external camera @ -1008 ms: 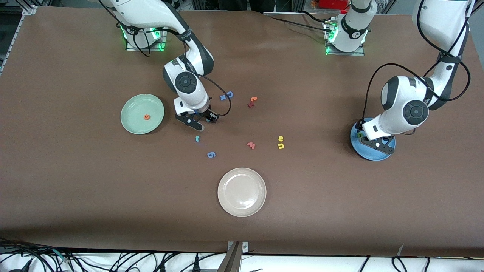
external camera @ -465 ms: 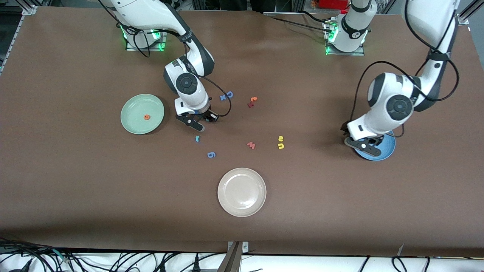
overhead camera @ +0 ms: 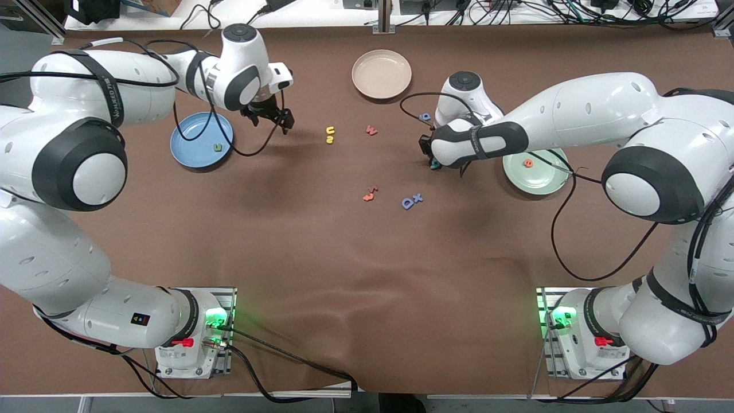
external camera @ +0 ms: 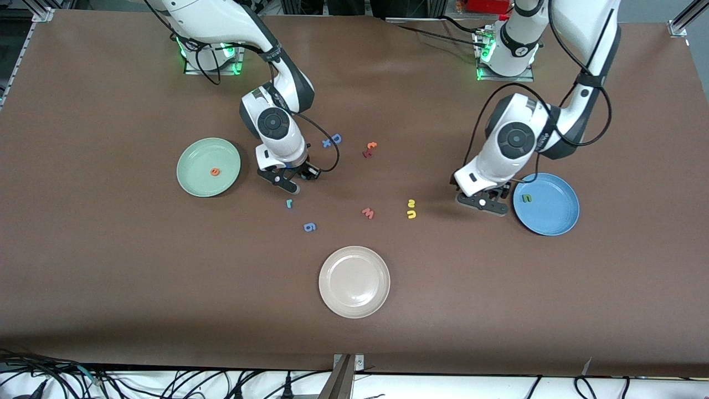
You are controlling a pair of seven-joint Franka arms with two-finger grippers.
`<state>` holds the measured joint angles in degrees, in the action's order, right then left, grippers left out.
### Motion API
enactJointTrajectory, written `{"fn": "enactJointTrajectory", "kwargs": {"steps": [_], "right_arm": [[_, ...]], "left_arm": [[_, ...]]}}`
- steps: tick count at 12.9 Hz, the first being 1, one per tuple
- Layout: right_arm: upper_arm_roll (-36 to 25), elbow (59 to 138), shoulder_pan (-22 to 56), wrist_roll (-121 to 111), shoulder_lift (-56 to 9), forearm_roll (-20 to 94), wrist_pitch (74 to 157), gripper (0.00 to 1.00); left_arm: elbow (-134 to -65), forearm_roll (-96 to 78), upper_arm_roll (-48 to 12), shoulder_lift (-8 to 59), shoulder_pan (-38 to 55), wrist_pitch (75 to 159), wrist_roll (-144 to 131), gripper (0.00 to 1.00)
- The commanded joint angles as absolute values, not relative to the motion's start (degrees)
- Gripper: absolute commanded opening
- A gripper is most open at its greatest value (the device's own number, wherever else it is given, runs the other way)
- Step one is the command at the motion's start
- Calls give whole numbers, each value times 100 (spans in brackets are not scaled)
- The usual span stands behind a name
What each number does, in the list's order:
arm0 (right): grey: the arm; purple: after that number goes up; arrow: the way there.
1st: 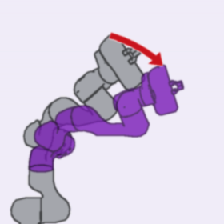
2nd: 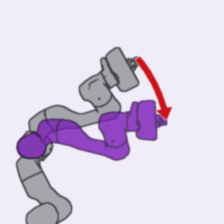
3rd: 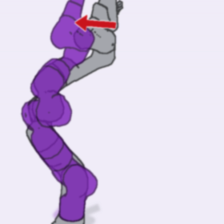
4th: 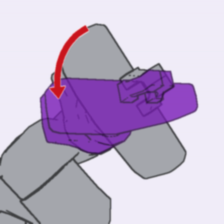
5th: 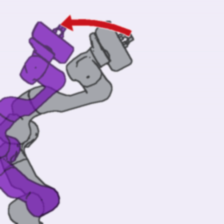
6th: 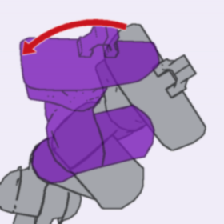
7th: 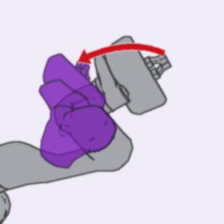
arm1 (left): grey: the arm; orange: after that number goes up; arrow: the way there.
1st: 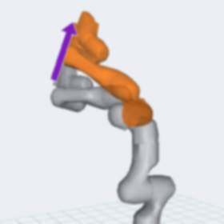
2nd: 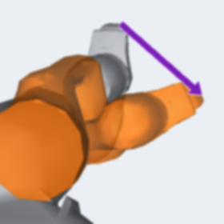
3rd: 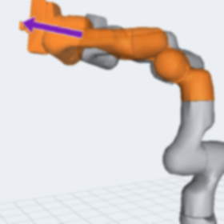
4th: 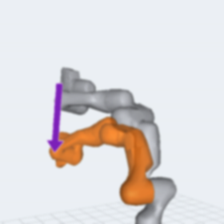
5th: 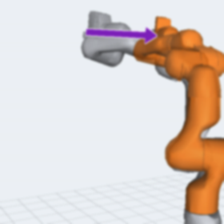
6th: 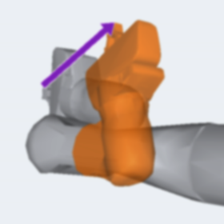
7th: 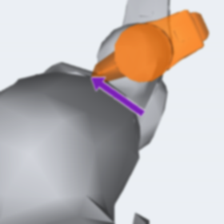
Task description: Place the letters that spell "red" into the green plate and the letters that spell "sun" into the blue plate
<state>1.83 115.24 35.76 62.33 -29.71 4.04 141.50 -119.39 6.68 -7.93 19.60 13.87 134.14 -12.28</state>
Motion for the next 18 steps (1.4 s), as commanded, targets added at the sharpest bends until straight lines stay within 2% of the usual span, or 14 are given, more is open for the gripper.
{"fn": "enactJointTrajectory", "kwargs": {"steps": [1, 3, 5, 7, 11, 15, 18], "right_arm": [[-51, 10673, 3586, 5882, -2944, 273, 12732, 13], [-306, 10477, 3577, 5338, -2805, 272, 12043, 13], [-666, 10582, 3577, 4514, -2646, 264, 11770, 14], [-1105, 10835, 3577, 3564, -2515, 264, 11540, 14], [-1669, 11898, 3577, 2341, -1891, 281, 11645, 14], [-2109, 12759, 3568, 1461, -1706, 369, 11977, 14], [-2127, 12911, 3551, 1301, -1871, 369, 12295, 16]], "left_arm": [[-11541, 571, -765, 2301, 1739, 13473, -1931, 100], [-11470, 571, -756, 2582, 2046, 13858, -2318, 100], [-11470, 554, -756, 2847, 2258, 14359, -2600, 100], [-11470, 554, -756, 2944, 2346, 14440, -2847, 100], [-11470, 45, -756, 3120, 2513, 14713, -3164, 100], [-11321, -18, -738, 3269, 2715, 14713, -3269, 99], [-11180, 35, -712, 3305, 2768, 14713, -3516, 99]]}}
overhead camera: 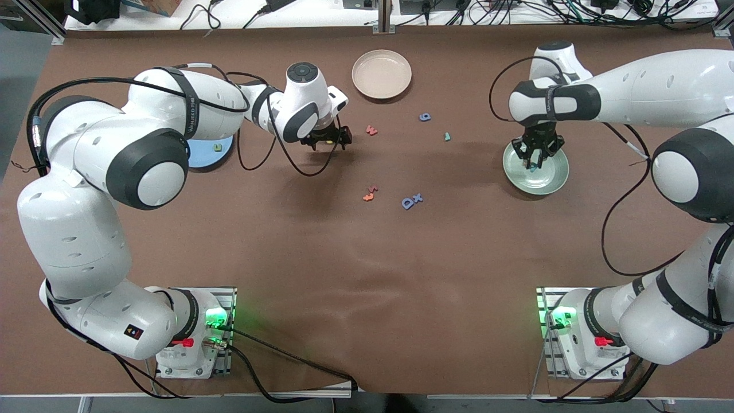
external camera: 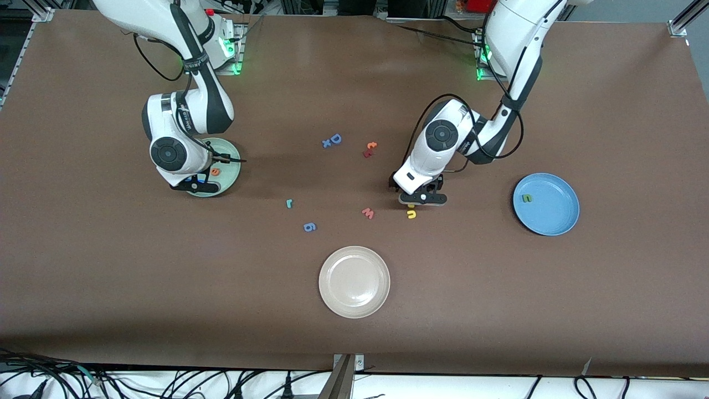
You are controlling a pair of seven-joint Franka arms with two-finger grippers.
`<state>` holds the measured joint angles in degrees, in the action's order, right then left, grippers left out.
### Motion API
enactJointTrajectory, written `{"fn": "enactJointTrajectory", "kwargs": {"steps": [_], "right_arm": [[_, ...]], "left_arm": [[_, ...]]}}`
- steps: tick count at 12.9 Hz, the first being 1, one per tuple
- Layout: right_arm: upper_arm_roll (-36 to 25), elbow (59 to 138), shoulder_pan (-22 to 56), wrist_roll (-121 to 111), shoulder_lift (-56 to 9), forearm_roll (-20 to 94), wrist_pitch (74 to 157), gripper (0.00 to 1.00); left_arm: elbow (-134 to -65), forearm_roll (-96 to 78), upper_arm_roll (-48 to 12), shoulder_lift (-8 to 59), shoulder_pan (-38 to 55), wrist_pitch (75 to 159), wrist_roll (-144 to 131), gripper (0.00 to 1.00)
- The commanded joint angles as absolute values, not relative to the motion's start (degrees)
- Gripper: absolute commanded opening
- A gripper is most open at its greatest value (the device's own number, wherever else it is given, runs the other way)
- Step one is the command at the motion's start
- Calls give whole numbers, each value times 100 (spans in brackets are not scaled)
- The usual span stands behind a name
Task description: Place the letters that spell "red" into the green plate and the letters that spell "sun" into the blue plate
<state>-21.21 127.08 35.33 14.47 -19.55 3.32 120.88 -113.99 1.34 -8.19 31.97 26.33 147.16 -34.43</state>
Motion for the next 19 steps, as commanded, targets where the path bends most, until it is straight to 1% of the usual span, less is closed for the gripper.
{"fn": "enactJointTrajectory", "kwargs": {"steps": [1, 2, 3, 4, 7, 8, 9, 12, 13, 14, 15, 16, 17, 19], "right_arm": [[-2127, 12911, 3464, 1292, -1950, 369, 12331, 22], [-2127, 12902, 3454, 1292, -2012, 369, 12331, 40], [-2127, 12902, 3454, 1292, -2013, 369, 12314, 87], [-2127, 12894, 3445, 1257, -1952, 369, 12244, 100], [-2066, 12561, 3472, 1274, -1671, 387, 11726, 100], [-2048, 12420, 3498, 1318, -1644, 395, 11681, 100], [-1830, 12332, 3515, 1388, -1591, 396, 11715, 100], [-1469, 12129, 3542, 1652, -1626, 387, 12329, 100], [-1146, 12103, 3551, 1574, -1635, 369, 12522, 100], [-838, 11955, 3577, 1652, -1704, 369, 12716, 99], [-748, 11683, 3595, 1748, -1966, 369, 12900, 99], [-738, 11402, 3612, 1775, -2212, 369, 12963, 94], [-738, 11147, 3691, 1784, -2406, 387, 12999, 86], [-738, 10699, 3744, 1828, -2819, 395, 13043, 62]], "left_arm": [[-11171, 53, -686, 3305, 2795, 14713, -3516, 99], [-11145, 70, -651, 3331, 2804, 14713, -3498, 99], [-11145, 79, -520, 3340, 2856, 14713, -3446, 99], [-11145, 88, -379, 3340, 2883, 14713, -3428, 99], [-11136, 429, -246, 3445, 2970, 14722, -3463, 99], [-11127, 448, -237, 3463, 2979, 14722, -3506, 99], [-11092, 448, -237, 3463, 2997, 14722, -3516, 99], [-11022, 448, -237, 3507, 3085, 14722, -3516, 98], [-11013, 457, -229, 3524, 3094, 14722, -3516, 97], [-11013, 457, -229, 3551, 3102, 14722, -3516, 94], [-10987, 466, -220, 3559, 3137, 14722, -3507, 94], [-10978, 466, -168, 3586, 3155, 14722, -3498, 93], [-10978, 466, -132, 3586, 3190, 14722, -3489, 90], [-10969, 466, -123, 3586, 3190, 14739, -3480, 83]]}}
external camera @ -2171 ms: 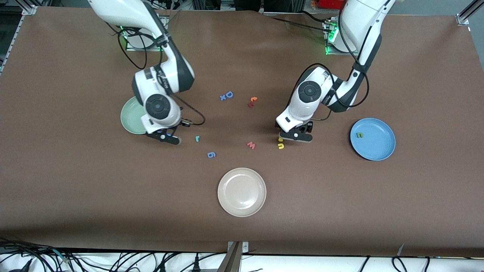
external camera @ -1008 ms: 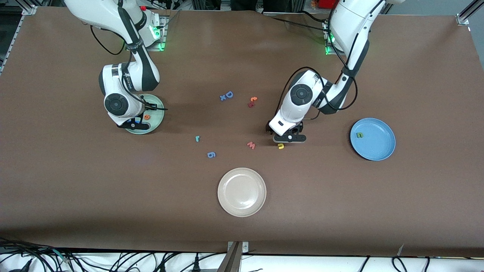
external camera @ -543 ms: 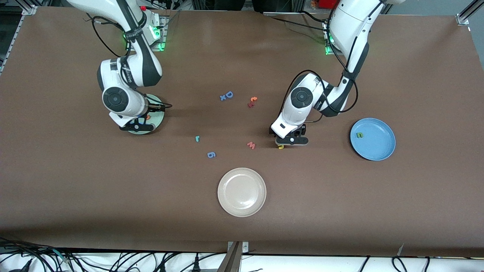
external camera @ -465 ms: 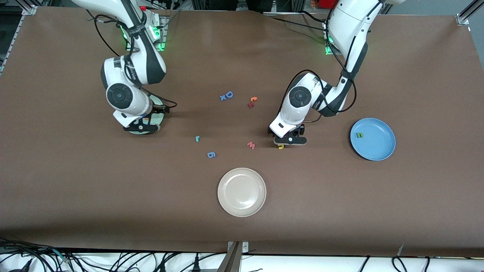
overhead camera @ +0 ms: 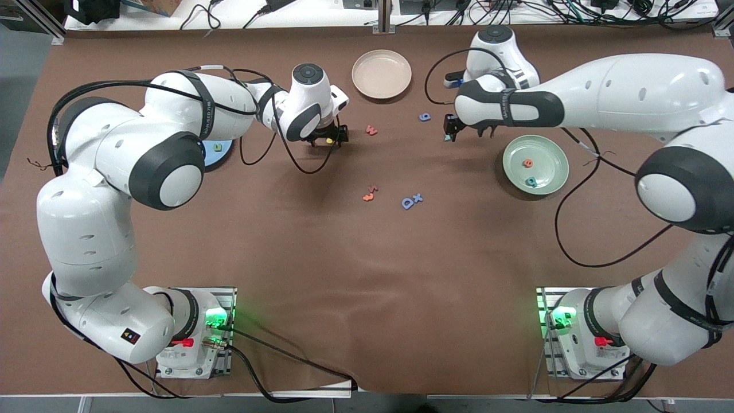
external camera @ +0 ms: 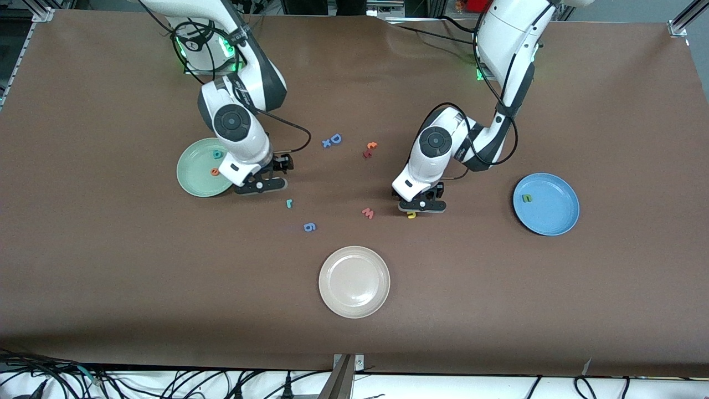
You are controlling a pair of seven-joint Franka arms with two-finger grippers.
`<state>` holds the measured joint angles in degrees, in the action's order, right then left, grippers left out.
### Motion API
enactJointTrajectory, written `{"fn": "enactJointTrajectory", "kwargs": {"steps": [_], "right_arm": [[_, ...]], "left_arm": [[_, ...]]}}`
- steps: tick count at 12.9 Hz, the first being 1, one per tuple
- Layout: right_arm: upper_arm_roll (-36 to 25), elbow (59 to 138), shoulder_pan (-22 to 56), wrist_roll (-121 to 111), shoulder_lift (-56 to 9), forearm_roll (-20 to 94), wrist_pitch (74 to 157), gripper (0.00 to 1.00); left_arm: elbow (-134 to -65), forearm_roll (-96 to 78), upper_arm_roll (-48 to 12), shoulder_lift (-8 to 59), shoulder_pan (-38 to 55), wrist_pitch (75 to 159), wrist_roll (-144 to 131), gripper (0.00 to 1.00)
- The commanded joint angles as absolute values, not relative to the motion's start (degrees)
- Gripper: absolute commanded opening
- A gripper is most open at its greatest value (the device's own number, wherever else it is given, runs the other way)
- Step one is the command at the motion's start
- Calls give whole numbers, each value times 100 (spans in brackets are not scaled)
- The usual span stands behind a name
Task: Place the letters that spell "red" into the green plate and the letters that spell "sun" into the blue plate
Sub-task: 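Grasp a second cyan letter and the yellow s with both grippers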
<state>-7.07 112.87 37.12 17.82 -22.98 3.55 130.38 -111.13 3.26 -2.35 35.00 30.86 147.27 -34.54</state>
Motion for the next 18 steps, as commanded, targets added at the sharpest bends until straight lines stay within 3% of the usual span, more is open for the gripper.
{"fn": "enactJointTrajectory", "kwargs": {"steps": [1, 4, 6, 10, 12, 14, 18], "right_arm": [[-738, 10557, 3744, 2089, -2987, 396, 13104, 55], [-686, 10354, 3709, 2829, -3619, 396, 13866, 55], [-686, 10345, 3726, 2856, -3726, 396, 14027, 54], [-668, 10380, 3727, 2865, -3744, 396, 14019, 42], [-659, 10380, 3744, 2865, -3779, 396, 14019, 21], [-659, 10397, 3735, 2839, -3779, 396, 13992, 0], [-694, 10345, 3700, 2725, -3640, 378, 13713, 0]], "left_arm": [[-10969, 466, -88, 3586, 3208, 14791, -3480, 78], [-10960, 466, 26, 3656, 3340, 14809, -3454, 75], [-10942, 466, 26, 3691, 3366, 14845, -3445, 66], [-10942, 466, 26, 3718, 3375, 14845, -3445, 29], [-10942, 466, 26, 3709, 3375, 14845, -3437, 12], [-10942, 466, 35, 3700, 3366, 14845, -3253, 4], [-11021, 387, 518, 3359, 3218, 14748, -1796, 2]]}}
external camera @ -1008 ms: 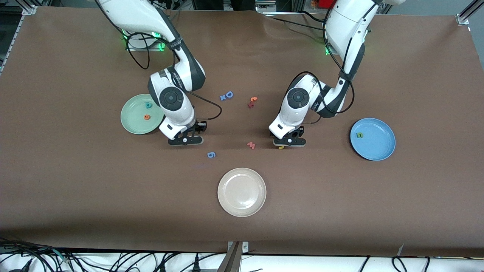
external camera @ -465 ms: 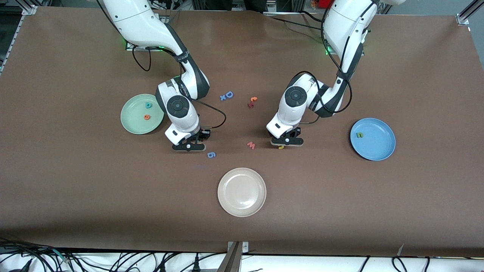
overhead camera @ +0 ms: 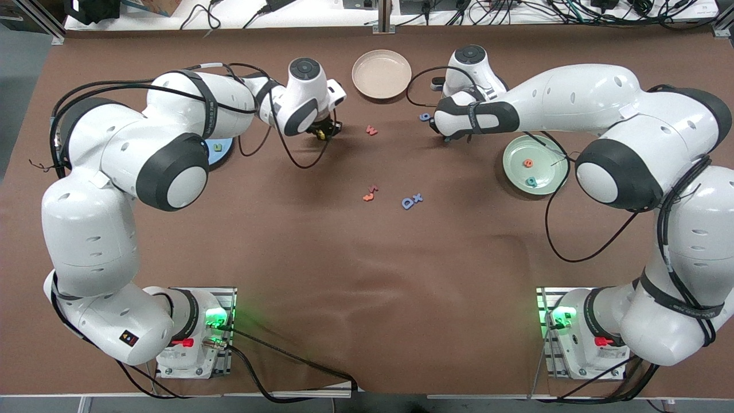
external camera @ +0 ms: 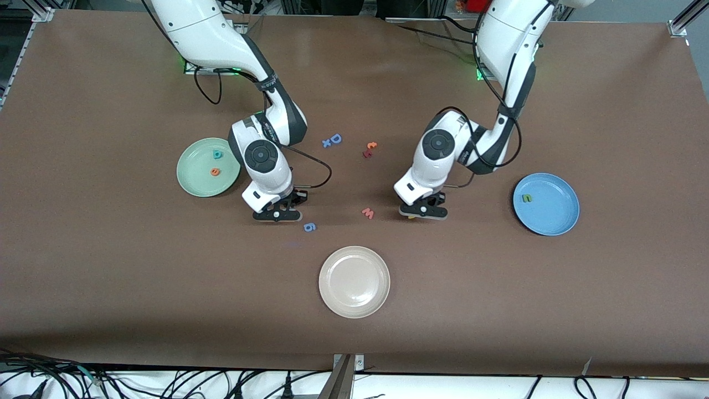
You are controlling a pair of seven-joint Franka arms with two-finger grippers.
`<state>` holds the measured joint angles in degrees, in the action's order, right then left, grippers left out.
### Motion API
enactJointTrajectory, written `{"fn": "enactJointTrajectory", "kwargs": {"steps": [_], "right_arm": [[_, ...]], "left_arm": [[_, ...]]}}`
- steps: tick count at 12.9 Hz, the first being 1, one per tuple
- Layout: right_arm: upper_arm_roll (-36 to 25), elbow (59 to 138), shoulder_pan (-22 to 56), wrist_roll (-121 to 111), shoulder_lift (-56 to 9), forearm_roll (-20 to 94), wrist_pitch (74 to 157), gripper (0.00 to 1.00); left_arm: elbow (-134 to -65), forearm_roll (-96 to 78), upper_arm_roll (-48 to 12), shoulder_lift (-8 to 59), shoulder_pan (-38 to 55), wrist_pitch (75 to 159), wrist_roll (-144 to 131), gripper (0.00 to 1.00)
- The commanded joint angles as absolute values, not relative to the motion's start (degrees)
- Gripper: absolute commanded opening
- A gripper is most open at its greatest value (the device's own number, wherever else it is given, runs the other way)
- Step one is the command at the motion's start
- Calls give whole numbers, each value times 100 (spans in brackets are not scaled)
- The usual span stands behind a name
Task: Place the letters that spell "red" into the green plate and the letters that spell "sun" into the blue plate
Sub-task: 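Carry the cyan letter to the green plate and yellow s to the blue plate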
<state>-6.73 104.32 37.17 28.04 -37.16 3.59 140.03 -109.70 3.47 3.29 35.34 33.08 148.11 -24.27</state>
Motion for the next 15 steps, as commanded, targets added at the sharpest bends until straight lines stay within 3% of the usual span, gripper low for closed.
{"fn": "enactJointTrajectory", "kwargs": {"steps": [1, 6, 9, 15], "right_arm": [[-720, 10345, 3691, 2707, -3456, 369, 13546, 0], [-1651, 10467, 3473, 778, -2945, 396, 12333, 0], [-1687, 10774, 2885, -120, -2733, 396, 11691, 0], [-1705, 11838, 2435, -378, -2593, 396, 11777, 0]], "left_arm": [[-11091, 387, 527, 3244, 3104, 14670, -1549, 2], [-11644, 387, 598, 2568, 2218, 14423, 374, 3], [-11952, 378, 580, 2128, 1391, 14047, 1990, 4], [-12040, 378, 580, 1969, 511, 13289, 3267, 5]]}}
